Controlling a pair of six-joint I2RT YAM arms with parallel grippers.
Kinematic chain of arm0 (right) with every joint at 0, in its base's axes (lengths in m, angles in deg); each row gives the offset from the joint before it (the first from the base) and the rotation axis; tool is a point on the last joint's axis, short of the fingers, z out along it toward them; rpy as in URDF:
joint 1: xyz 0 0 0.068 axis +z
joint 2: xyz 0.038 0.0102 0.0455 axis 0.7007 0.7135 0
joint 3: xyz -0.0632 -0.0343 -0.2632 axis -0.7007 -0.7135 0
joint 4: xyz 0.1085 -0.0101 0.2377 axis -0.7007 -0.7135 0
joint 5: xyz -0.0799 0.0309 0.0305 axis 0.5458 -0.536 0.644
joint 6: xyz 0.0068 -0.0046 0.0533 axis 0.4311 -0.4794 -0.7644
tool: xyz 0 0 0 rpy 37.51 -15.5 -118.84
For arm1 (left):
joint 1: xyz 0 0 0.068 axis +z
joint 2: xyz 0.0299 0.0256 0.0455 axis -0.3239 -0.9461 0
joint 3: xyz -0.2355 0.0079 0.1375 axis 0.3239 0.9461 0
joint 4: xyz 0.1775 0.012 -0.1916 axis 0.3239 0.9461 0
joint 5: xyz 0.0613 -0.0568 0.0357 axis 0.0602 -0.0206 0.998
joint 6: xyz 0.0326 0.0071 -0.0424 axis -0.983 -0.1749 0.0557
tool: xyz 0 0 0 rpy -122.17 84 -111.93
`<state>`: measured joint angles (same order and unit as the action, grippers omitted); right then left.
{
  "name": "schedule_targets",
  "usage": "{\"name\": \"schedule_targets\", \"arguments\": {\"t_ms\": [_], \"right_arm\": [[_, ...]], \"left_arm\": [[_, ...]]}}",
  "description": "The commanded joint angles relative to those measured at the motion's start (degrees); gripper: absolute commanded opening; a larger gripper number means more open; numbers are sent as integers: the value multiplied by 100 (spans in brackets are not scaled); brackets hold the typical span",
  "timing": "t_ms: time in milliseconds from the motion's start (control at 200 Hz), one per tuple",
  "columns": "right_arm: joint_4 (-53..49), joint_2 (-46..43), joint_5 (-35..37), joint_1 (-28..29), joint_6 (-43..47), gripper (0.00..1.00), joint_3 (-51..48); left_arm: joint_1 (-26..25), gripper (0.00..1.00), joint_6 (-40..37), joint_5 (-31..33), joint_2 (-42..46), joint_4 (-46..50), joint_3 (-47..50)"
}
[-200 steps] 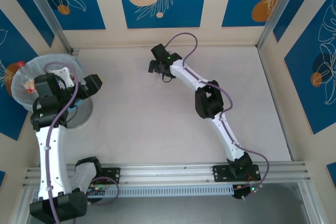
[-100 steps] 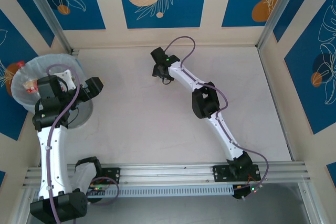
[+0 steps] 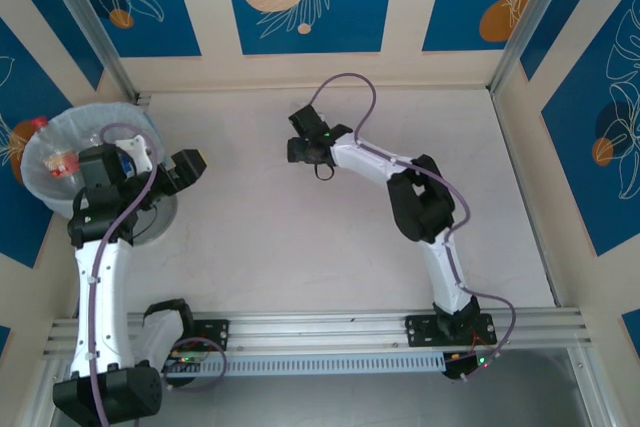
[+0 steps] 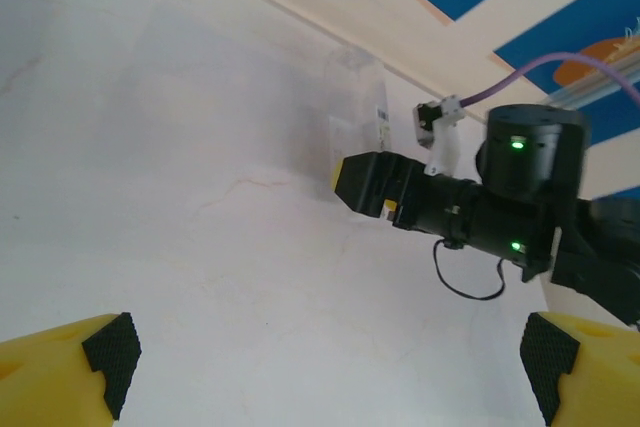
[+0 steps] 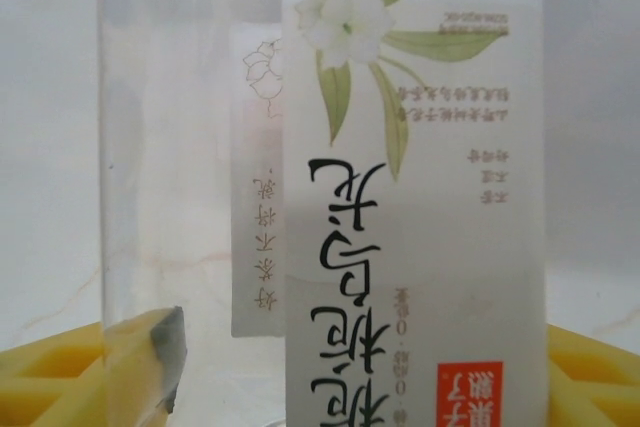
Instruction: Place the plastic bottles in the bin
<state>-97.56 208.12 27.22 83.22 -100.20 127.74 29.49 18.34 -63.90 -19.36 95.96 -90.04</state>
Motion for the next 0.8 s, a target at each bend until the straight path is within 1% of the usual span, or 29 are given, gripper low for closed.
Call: {"name": "schedule_targets", "arguments": {"t_ms": [0, 175, 265, 390, 490, 590, 675, 795], "right_arm": [[1147, -866, -60, 84, 229, 49, -868], [2016, -1986, -335, 204, 529, 50, -2334], [2260, -2483, -456, 226, 590, 49, -2877], [2605, -3134, -431, 321, 758, 48, -3567], [2808, -3559, -451, 386, 838, 46, -3965], [2953, -3946, -621, 444, 871, 46, -4292], [3046, -4235, -791, 517, 914, 46, -4506], [3159, -4552, -813, 623, 926, 46, -4721]], "left_arm": [[-240, 99, 237, -231, 6, -239, 58], [-732, 99, 488, -130, -104, -500, 75], [-1016, 99, 592, -52, -196, -659, 67], [-1381, 99, 758, 93, -295, -932, 93], [-1643, 99, 924, 157, -412, -1159, 102], [-1932, 99, 1083, 218, -560, -1383, 72], [-2250, 99, 1186, 333, -742, -1563, -17], [-2773, 99, 1238, 401, -1129, -1804, -258]]}}
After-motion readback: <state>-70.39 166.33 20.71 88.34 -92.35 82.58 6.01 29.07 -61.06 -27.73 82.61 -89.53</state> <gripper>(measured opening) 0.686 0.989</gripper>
